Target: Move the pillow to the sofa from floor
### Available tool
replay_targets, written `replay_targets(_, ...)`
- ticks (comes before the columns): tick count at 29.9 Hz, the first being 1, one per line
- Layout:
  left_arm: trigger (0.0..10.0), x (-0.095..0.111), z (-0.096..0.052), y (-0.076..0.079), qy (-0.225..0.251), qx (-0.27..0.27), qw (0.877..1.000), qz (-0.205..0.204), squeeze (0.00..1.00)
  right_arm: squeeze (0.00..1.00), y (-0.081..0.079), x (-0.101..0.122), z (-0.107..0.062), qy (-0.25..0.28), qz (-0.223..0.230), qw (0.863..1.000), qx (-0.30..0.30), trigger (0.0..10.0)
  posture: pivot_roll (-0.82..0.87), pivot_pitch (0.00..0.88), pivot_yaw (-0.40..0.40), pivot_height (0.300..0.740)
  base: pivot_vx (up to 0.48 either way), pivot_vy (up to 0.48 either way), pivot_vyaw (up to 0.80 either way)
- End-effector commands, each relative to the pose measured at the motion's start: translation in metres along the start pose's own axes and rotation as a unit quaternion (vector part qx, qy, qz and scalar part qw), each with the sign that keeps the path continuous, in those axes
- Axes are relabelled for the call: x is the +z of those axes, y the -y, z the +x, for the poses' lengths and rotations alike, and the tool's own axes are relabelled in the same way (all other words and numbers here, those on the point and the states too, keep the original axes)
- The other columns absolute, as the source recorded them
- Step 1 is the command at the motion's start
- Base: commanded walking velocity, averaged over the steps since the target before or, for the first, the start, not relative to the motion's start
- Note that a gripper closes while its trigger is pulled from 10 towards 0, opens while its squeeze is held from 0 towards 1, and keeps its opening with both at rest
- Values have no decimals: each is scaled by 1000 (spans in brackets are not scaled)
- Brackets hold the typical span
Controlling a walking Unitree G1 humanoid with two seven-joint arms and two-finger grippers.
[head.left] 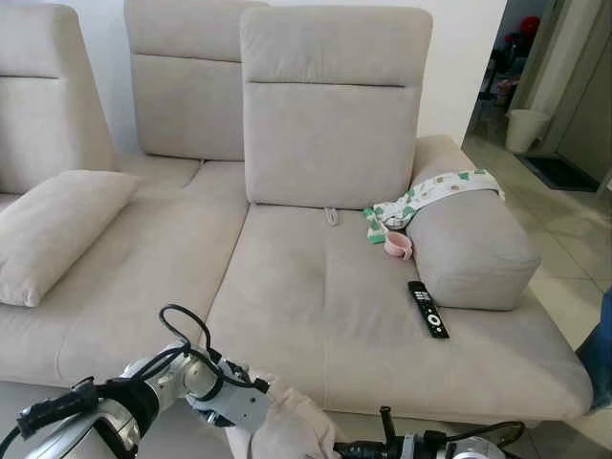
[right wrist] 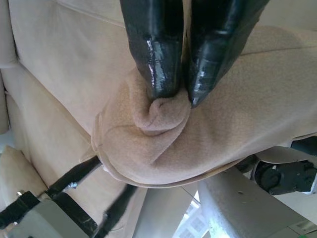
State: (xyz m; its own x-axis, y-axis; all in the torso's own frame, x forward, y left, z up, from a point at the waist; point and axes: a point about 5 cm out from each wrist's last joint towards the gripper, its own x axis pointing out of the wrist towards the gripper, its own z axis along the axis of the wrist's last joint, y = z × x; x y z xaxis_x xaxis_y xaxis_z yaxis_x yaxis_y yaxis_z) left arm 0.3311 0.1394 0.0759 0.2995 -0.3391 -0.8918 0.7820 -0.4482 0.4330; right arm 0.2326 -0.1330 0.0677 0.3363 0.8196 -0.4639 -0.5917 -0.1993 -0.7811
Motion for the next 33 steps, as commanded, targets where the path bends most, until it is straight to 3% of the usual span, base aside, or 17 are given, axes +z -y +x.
replay_targets(1,1765,12,13,17,36,-42,998,-12,0,0,21,9,4,23,-34,999,-35,0,120,35,19,545,0,0,0)
replay_targets(2,0,14,15,20,44,-49,998,-18,0,0,24,10,4,24,-38,998,-41,0,118,35,19,545,0,0,0)
replay_targets(9,0,26,22,31,99,-81,990,-65,0,0,37,10,3,25,-54,996,-72,0,117,33,18,545,0,0,0)
replay_targets(15,0,34,23,32,152,-71,979,-116,0,0,46,8,-4,16,-63,991,-115,0,118,33,16,545,0,0,0)
replay_targets(16,0,35,23,29,166,-51,976,-131,0,0,47,7,-7,10,-64,990,-128,6157,118,34,16,545,0,0,0)
replay_targets(17,0,37,22,22,178,-14,973,-149,0,0,47,6,-10,4,-64,988,-141,10000,118,34,16,545,0,0,0)
replay_targets(18,0,37,22,22,178,-14,973,-149,0,0,47,6,-10,4,-64,988,-141,10000,118,34,16,545,0,0,0)
replay_targets(19,0,38,20,10,191,43,965,-176,0,0,46,5,-14,-3,-59,986,-155,10000,116,36,18,545,0,0,0)
replay_targets(22,0,35,8,-22,215,181,923,-262,0,0,43,1,-22,-22,-30,979,-200,10000,113,39,16,545,0,0,0)
replay_targets(23,0,35,8,-22,215,181,923,-262,0,0,43,1,-22,-22,-30,979,-200,10000,113,39,16,545,0,0,0)
replay_targets(26,0,27,-2,-35,219,252,890,-310,0,0,40,-3,-25,-38,7,971,-236,10000,108,41,17,545,0,0,0)
replay_targets(29,0,24,-4,-36,219,265,883,-320,0,0,40,-3,-26,-42,15,969,-245,10000,108,41,17,545,0,0,0)
replay_targets(30,0,22,-7,-37,220,279,874,-330,0,0,40,-5,-26,-46,30,964,-261,10000,110,42,14,545,0,0,0)
replay_targets(33,0,17,-8,-34,215,289,869,-338,0,0,45,-4,-27,-49,43,954,-292,10000,114,41,12,545,0,0,0)
